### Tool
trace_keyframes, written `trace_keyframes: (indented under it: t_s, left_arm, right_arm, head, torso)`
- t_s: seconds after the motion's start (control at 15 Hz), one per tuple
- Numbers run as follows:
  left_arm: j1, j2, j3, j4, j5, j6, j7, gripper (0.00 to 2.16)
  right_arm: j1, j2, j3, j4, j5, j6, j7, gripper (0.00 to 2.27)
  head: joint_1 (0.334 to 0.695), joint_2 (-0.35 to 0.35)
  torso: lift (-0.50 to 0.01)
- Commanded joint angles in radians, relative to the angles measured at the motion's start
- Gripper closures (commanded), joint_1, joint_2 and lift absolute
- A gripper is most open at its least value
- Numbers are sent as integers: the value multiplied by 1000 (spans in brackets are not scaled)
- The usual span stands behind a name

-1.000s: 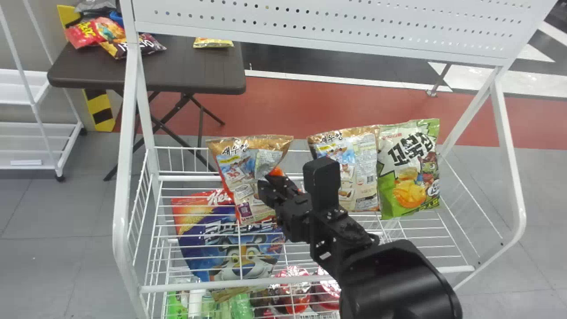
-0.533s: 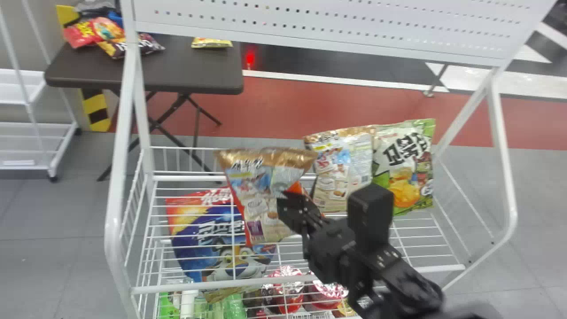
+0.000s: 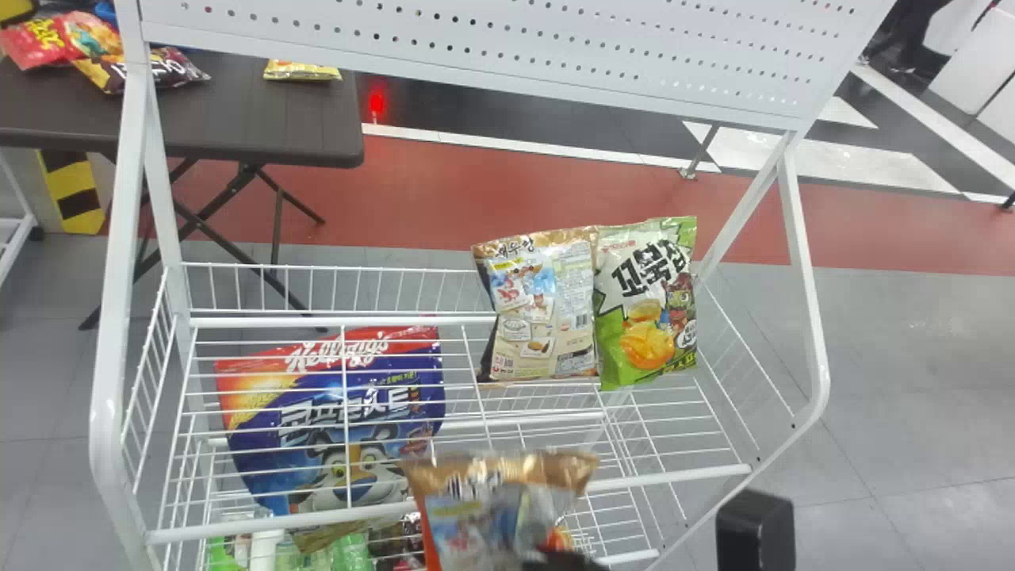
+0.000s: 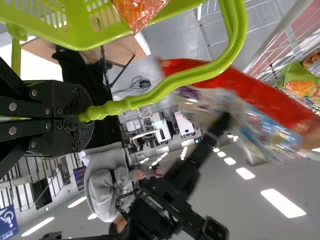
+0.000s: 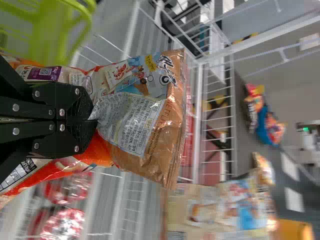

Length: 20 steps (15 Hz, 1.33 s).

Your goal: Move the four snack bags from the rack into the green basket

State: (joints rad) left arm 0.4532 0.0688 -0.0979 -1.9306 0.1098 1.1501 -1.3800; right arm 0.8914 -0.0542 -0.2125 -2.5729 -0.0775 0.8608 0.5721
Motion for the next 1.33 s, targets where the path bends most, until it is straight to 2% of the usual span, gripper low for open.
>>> trace_keyframes:
  t_s: [0.0, 0.27, 0.73, 0.93, 1.0, 1.07, 1.13, 1.27]
  left_arm:
    - [-1, 0, 9, -5, 4, 0, -4, 1929]
    - [-1, -1, 9, -8, 4, -3, -7, 1929]
    - [19, 0, -16, -27, 4, 0, -13, 1929]
    - [38, 2, -13, -44, 4, -3, -14, 1929]
    - [42, 2, -11, -45, 2, -3, -14, 1929]
    - [44, 2, -11, -48, 4, -6, -14, 1929]
    - [44, 2, -16, -50, 4, -6, -14, 1929]
    - [44, 0, -23, -53, -1, -6, -13, 1929]
  right_arm:
    - [9, -21, 25, 83, -11, 74, 2, 2074]
    - [-16, -59, 151, 223, -11, 90, 2, 2074]
    - [-98, -64, 351, 316, -2, 19, -15, 2074]
    - [-144, -65, 418, 401, 31, 19, -34, 2067]
    - [-147, -65, 421, 407, 38, 31, -34, 1959]
    - [-141, -69, 421, 404, 42, 28, -35, 1268]
    - [-126, -75, 410, 385, 42, 22, -34, 60]
    - [-88, -81, 378, 335, 41, -6, -34, -2]
  head:
    - [695, -350]
    - [695, -350]
    - [695, -350]
    - [695, -275]
    - [695, -252]
    - [695, -234]
    - [695, -218]
    - [695, -238]
  torso:
    - [0]
    - [0]
    - [0]
    - [0]
    - [0]
    - [0]
    - [0]
    - [0]
